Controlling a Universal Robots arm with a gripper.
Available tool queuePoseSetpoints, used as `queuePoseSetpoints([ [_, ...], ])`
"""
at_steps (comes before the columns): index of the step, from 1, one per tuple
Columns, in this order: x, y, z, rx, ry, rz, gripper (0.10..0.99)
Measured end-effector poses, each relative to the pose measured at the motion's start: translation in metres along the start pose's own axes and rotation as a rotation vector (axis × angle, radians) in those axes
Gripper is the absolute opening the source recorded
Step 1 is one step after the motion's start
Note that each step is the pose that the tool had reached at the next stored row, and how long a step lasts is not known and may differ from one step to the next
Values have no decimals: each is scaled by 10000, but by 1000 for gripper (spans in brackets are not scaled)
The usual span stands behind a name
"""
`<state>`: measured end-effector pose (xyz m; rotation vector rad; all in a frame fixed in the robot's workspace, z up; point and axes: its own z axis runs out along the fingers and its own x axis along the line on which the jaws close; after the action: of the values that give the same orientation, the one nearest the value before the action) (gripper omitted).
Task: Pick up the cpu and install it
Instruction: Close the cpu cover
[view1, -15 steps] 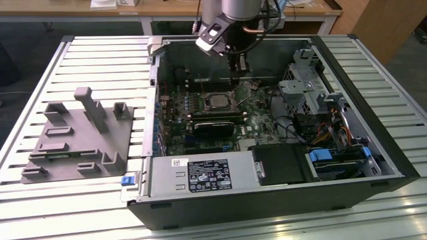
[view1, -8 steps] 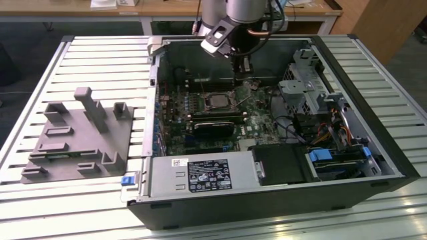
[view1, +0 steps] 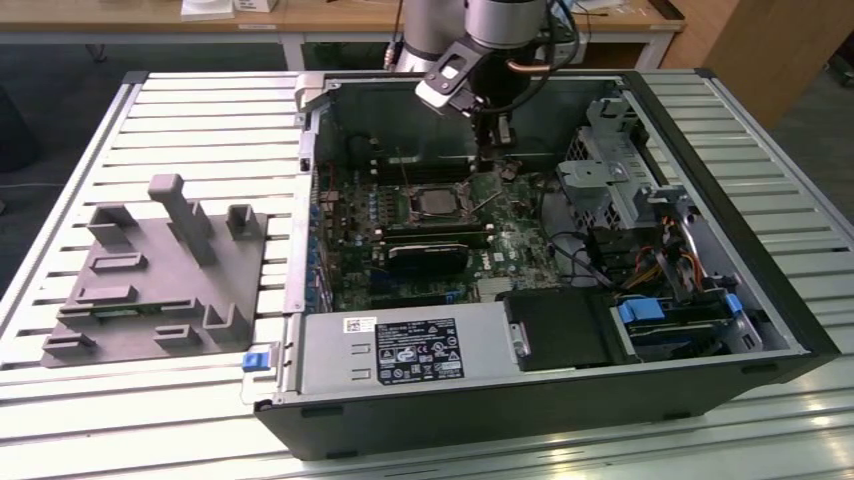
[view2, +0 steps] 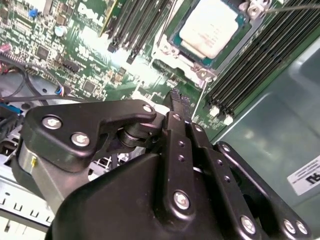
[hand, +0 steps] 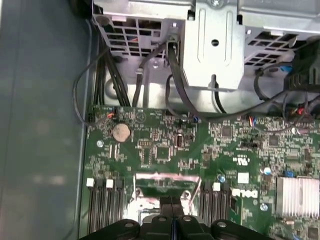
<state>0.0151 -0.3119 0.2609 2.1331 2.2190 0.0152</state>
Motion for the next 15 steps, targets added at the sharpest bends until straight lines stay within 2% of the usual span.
queuePoseSetpoints([
  [15,13,166,44,0,-2,0,106],
])
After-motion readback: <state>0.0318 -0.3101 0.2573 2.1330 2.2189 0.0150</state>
